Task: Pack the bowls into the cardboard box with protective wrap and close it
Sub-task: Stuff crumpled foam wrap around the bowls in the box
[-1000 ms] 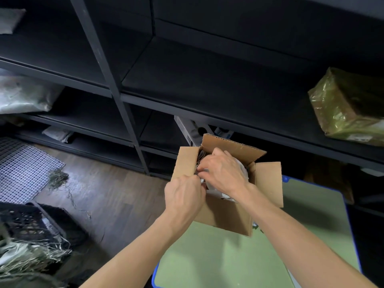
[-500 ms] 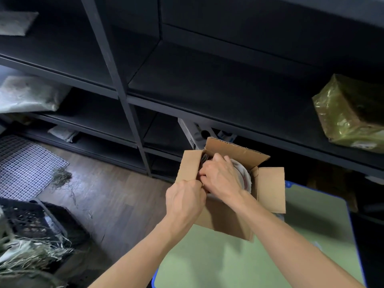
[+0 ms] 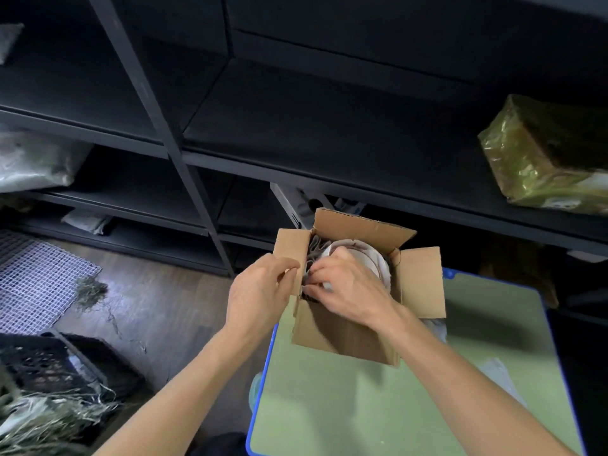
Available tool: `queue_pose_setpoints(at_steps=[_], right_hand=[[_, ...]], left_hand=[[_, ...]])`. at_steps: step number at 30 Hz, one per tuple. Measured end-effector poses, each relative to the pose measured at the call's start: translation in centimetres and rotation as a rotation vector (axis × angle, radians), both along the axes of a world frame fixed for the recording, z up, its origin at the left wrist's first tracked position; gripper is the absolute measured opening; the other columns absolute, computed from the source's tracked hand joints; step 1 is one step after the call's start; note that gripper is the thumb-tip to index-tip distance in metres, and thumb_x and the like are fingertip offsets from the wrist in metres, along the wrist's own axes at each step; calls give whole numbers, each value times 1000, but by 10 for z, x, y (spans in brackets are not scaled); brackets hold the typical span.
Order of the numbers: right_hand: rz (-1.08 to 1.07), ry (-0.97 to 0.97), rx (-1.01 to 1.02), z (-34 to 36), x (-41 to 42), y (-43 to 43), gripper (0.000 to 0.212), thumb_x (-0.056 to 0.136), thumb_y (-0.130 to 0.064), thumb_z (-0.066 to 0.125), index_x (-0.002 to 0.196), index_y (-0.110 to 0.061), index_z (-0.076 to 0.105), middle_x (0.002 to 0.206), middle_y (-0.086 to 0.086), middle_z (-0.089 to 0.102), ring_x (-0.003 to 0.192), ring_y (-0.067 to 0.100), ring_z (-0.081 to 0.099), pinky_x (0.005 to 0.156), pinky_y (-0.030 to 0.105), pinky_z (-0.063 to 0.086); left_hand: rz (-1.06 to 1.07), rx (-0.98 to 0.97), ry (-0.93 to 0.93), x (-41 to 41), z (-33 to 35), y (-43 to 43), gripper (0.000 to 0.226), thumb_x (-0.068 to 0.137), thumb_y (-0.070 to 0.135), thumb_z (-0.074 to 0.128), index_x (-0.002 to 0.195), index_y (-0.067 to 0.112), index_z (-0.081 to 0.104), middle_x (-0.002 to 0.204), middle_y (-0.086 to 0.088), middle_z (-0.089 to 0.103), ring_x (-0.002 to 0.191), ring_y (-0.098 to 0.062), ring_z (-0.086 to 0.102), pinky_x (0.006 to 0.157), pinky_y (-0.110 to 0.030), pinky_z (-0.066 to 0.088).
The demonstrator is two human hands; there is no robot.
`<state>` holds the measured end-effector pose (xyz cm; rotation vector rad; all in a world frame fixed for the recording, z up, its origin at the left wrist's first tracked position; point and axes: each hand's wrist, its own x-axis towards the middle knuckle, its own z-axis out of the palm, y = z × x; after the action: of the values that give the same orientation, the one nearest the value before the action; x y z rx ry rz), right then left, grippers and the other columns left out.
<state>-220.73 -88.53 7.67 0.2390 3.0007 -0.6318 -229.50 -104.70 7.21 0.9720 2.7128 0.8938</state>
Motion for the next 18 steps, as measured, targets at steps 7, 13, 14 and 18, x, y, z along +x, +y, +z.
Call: queue_pose_setpoints(at_steps=[7,13,14,18], right_hand=[[-11,-18,81,1,5,-3,15,89,-30,61,86,-33,76,96,-10,57,101,21,42,85,37,45],[-157,-66,34,2,-1,-17,23,91,-41,61,94,-25,76,105,-3,51,104,20,36,79,33,40],[-167,-58,40,2,-1,-19,20,90,-38,63,97,-26,77,106,-2,51,104,21,37,80,35,42],[-206,-99,96,1,-5,-22,21,86,-28,64,102,-21,76,114,0,50,108,25,39,82,39,42]], left_hand=[[-218,-157,-33,-16,-5,29,23,95,40,54,110,45,70,84,9,45,82,-17,55,64,-30,46],[-269,-316,26,-21,0,45,24,93,29,52,105,32,72,89,5,45,86,-23,58,64,-30,45],[-264,-329,45,-22,1,47,23,93,29,52,104,31,72,90,5,47,86,-23,58,64,-30,44],[-283,-430,126,-27,3,57,22,92,23,51,99,29,72,94,3,59,81,-22,59,59,-30,40]])
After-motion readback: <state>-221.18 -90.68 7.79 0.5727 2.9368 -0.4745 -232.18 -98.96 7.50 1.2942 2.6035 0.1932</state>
